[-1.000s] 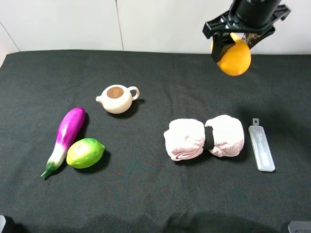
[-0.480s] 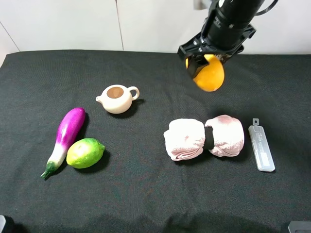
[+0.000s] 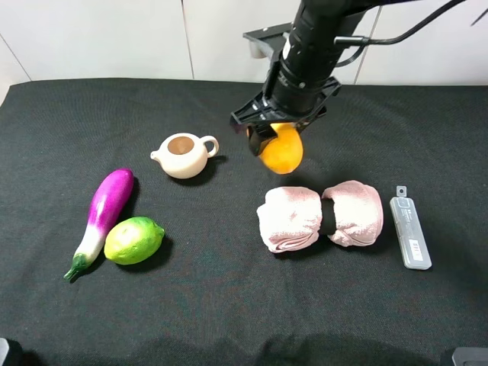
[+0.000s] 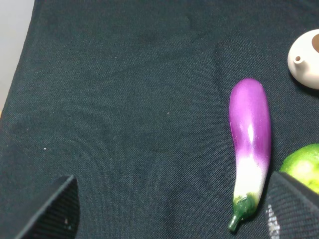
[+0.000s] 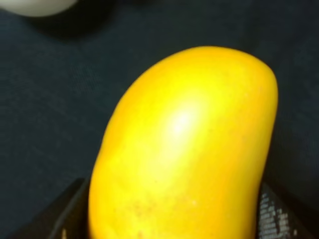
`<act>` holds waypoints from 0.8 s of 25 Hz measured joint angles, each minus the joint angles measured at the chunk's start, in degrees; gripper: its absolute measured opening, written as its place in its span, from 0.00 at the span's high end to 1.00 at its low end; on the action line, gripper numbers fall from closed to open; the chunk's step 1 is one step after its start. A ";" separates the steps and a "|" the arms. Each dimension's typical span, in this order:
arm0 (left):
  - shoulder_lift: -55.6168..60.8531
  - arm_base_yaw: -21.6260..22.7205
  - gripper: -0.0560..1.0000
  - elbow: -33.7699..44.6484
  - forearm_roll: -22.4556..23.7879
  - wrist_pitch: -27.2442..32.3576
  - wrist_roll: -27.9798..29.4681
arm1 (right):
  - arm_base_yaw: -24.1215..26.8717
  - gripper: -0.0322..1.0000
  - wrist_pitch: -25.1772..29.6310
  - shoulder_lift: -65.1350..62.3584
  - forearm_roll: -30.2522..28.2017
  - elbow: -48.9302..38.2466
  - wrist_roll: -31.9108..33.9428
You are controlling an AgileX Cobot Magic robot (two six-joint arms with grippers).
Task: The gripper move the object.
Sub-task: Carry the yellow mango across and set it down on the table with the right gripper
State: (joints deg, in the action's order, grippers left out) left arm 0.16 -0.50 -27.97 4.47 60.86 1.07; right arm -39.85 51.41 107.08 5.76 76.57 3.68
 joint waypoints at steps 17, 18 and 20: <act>0.00 0.00 0.20 0.00 0.00 -0.05 0.00 | -1.74 0.51 -5.78 6.21 3.96 0.37 0.44; 0.00 0.00 0.20 0.00 0.00 -0.05 0.00 | -1.74 0.51 -6.07 6.32 4.00 0.37 0.44; 0.00 0.00 0.20 0.00 0.00 -0.05 0.00 | -1.74 0.51 -6.70 6.83 4.00 0.43 0.44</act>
State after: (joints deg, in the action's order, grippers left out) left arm 0.16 -0.50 -27.97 4.47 60.81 1.07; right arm -41.59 44.70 113.91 9.76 77.01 4.12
